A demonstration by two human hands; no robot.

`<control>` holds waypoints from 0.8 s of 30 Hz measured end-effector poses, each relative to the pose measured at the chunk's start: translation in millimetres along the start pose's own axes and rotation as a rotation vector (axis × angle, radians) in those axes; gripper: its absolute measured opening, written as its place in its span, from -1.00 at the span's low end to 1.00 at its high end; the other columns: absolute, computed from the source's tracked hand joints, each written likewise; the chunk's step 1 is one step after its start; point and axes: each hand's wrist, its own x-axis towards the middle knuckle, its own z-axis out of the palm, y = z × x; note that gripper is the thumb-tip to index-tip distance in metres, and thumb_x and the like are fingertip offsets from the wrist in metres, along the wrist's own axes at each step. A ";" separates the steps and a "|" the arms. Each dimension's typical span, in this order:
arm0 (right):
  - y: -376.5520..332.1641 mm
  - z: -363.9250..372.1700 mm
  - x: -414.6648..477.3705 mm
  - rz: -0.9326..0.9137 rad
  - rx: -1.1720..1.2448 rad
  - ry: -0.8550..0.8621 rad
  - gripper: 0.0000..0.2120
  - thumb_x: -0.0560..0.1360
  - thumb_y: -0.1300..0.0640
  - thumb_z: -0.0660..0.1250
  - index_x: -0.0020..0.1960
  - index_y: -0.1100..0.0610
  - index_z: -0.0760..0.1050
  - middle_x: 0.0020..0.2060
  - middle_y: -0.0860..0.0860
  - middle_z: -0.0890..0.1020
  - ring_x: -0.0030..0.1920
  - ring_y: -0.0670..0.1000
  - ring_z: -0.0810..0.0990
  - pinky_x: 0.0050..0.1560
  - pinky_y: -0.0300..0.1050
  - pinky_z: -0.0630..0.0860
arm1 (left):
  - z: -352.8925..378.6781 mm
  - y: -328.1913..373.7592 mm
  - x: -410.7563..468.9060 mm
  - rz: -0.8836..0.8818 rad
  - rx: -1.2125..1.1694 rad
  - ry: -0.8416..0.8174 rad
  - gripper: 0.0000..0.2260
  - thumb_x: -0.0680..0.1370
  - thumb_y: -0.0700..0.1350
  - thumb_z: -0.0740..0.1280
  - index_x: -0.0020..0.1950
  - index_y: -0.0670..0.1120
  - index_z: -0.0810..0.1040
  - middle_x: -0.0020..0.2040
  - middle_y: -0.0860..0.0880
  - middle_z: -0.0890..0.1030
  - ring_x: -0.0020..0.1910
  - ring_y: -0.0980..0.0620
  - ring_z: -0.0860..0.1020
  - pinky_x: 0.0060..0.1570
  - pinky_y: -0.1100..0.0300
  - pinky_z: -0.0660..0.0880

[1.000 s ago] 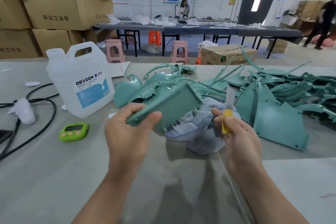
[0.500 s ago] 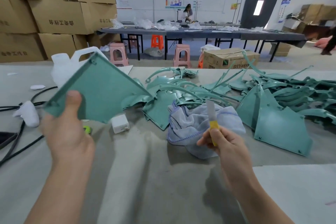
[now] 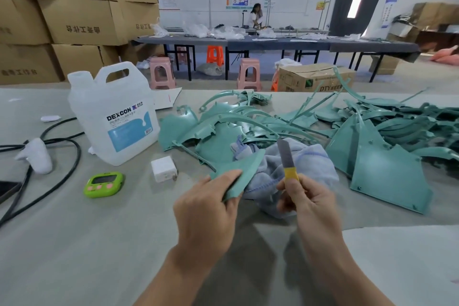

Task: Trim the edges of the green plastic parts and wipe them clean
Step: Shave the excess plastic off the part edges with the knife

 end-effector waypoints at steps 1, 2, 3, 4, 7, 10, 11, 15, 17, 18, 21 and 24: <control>-0.7 1.1 -0.9 -0.007 0.000 -0.006 -0.69 0.66 0.22 0.25 -0.22 0.09 0.62 -0.48 0.05 0.57 -0.44 -0.05 0.51 -0.35 -0.29 0.44 | 0.1 -0.1 -0.8 -0.024 0.008 -0.029 -0.74 0.46 0.04 0.38 0.13 0.14 0.68 -0.13 0.12 0.68 -0.21 0.10 0.57 -0.24 0.33 0.29; -2.0 2.6 -1.9 -0.017 0.003 -0.024 -0.71 0.65 0.20 0.27 -0.21 0.09 0.63 -0.48 0.07 0.57 -0.43 -0.05 0.51 -0.33 -0.29 0.43 | 0.0 0.1 -0.3 -0.043 0.006 -0.051 -0.74 0.48 0.06 0.36 0.15 0.15 0.68 -0.12 0.13 0.71 -0.21 0.11 0.59 -0.23 0.35 0.29; -3.6 4.1 -3.9 -0.026 0.006 -0.055 -0.74 0.63 0.18 0.29 -0.20 0.09 0.64 -0.47 0.08 0.58 -0.42 -0.04 0.51 -0.31 -0.30 0.43 | -1.5 1.2 0.5 -0.062 -0.015 -0.068 -0.73 0.49 0.07 0.34 0.16 0.14 0.68 -0.09 0.14 0.72 -0.20 0.12 0.61 -0.21 0.38 0.31; -5.3 5.9 -6.0 -0.036 0.007 -0.098 -0.77 0.61 0.15 0.31 -0.19 0.09 0.65 -0.47 0.10 0.58 -0.41 -0.04 0.51 -0.29 -0.30 0.43 | -2.4 1.9 0.7 -0.070 -0.036 -0.080 -0.72 0.50 0.08 0.32 0.18 0.14 0.67 -0.05 0.15 0.73 -0.17 0.13 0.63 -0.19 0.40 0.33; -8.5 9.8 -13.7 -0.051 0.004 -0.262 -0.82 0.57 0.09 0.40 -0.18 0.10 0.65 -0.42 0.12 0.61 -0.35 -0.01 0.54 -0.21 -0.23 0.49 | -6.7 6.7 3.0 -0.086 -0.120 -0.109 -0.68 0.52 0.05 0.27 0.25 0.12 0.63 0.05 0.18 0.71 -0.08 0.22 0.63 -0.06 0.54 0.35; -8.8 10.6 -18.0 -0.077 -0.054 -0.365 -0.75 0.53 -0.03 0.34 -0.19 0.13 0.63 -0.35 0.12 0.64 -0.26 0.13 0.58 -0.12 0.07 0.51 | -9.5 6.9 5.1 -0.125 -0.218 -0.117 -0.63 0.52 -0.06 0.29 0.31 0.18 0.56 0.02 0.34 0.63 -0.07 0.49 0.51 -0.03 0.63 0.30; -8.9 11.0 -18.5 -0.084 -0.067 -0.375 -0.73 0.52 -0.05 0.34 -0.19 0.13 0.64 -0.33 0.12 0.64 -0.23 0.16 0.58 -0.09 0.16 0.52 | -9.6 6.4 5.2 -0.132 -0.234 -0.120 -0.61 0.52 -0.09 0.29 0.33 0.19 0.55 0.02 0.36 0.62 -0.06 0.54 0.49 -0.03 0.63 0.30; -8.2 12.0 -18.6 -0.085 -0.088 -0.373 -0.73 0.51 -0.04 0.35 -0.22 0.12 0.64 -0.31 0.10 0.66 -0.20 0.17 0.60 -0.05 0.16 0.53 | -8.9 6.0 4.3 -0.118 -0.236 -0.112 -0.62 0.54 -0.06 0.25 0.34 0.16 0.57 0.06 0.24 0.68 -0.03 0.48 0.52 -0.03 0.65 0.29; -6.0 12.3 -17.3 -0.087 -0.118 -0.375 -0.72 0.53 -0.02 0.34 -0.26 0.11 0.62 -0.31 0.08 0.65 -0.23 0.07 0.59 -0.09 0.00 0.53 | -9.5 6.4 4.3 -0.121 -0.235 -0.105 -0.64 0.55 -0.02 0.23 0.33 0.16 0.58 0.01 0.22 0.68 -0.03 0.43 0.55 -0.05 0.65 0.29; -4.3 12.4 -15.7 -0.079 -0.123 -0.364 -0.73 0.54 0.01 0.34 -0.27 0.11 0.61 -0.33 0.07 0.64 -0.25 0.01 0.57 -0.13 -0.11 0.52 | -10.2 6.1 4.5 -0.111 -0.229 -0.099 -0.65 0.56 -0.03 0.24 0.32 0.15 0.58 -0.01 0.20 0.68 -0.02 0.39 0.55 -0.06 0.66 0.28; 3.1 10.8 -5.9 -0.024 -0.151 -0.241 -0.73 0.59 0.13 0.33 -0.26 0.16 0.58 -0.42 0.05 0.57 -0.36 -0.06 0.48 -0.28 -0.19 0.42 | -13.5 2.1 5.5 -0.044 -0.214 -0.108 -0.69 0.60 -0.02 0.25 0.31 0.13 0.58 0.05 0.21 0.68 0.02 0.35 0.57 0.00 0.66 0.27; 6.9 2.5 11.7 0.041 -0.224 -0.019 -0.72 0.63 0.21 0.30 -0.24 0.16 0.58 -0.50 -0.02 0.52 -0.44 -0.06 0.40 -0.37 -0.11 0.33 | -15.2 -0.8 5.2 0.002 -0.231 -0.152 -0.70 0.62 -0.02 0.24 0.33 0.13 0.58 0.13 0.21 0.68 0.03 0.40 0.57 0.07 0.60 0.31</control>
